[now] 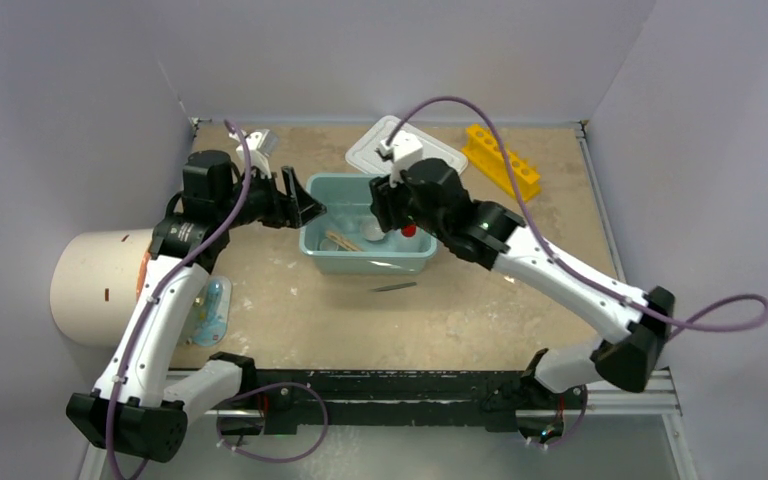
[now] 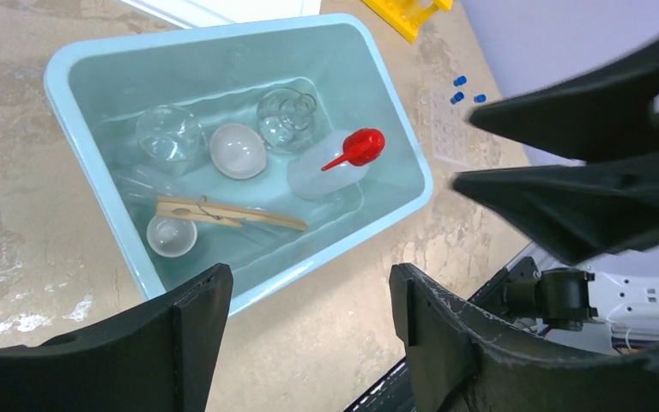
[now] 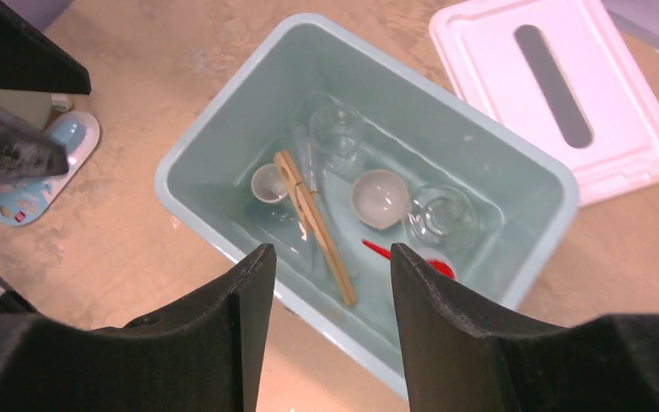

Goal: Organize the chemistry lab equipment

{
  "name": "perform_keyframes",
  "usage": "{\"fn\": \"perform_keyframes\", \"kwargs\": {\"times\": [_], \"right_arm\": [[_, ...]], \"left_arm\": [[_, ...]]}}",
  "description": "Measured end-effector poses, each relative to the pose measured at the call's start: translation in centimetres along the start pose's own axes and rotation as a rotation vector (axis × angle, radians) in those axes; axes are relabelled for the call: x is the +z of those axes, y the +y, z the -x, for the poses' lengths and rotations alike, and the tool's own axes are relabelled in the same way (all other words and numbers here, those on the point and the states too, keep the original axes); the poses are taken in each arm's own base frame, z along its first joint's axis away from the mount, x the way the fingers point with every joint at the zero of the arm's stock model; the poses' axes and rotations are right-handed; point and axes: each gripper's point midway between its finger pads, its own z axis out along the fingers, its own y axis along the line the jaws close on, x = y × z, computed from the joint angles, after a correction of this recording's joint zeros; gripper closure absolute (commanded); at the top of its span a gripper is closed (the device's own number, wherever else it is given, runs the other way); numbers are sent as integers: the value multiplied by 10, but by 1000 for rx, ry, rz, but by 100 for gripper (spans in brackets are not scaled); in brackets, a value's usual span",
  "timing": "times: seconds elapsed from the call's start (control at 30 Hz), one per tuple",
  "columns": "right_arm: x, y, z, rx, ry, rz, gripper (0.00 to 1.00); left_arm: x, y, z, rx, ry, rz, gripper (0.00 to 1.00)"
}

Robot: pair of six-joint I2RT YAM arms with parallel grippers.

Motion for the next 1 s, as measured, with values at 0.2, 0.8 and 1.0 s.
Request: {"fn": "perform_keyframes", "kwargs": {"times": [0.2, 0.8, 1.0], "right_arm": [[-54, -25, -8, 114, -91, -74, 34], [-76, -44, -82, 330, -47, -147, 17], [-78, -47, -98, 379, -40, -159, 16]], "left_arm": [[8, 16, 0, -14, 10, 67, 32], [67, 117, -33, -59, 185, 388, 32], [86, 126, -53, -49, 257, 417, 33]]}}
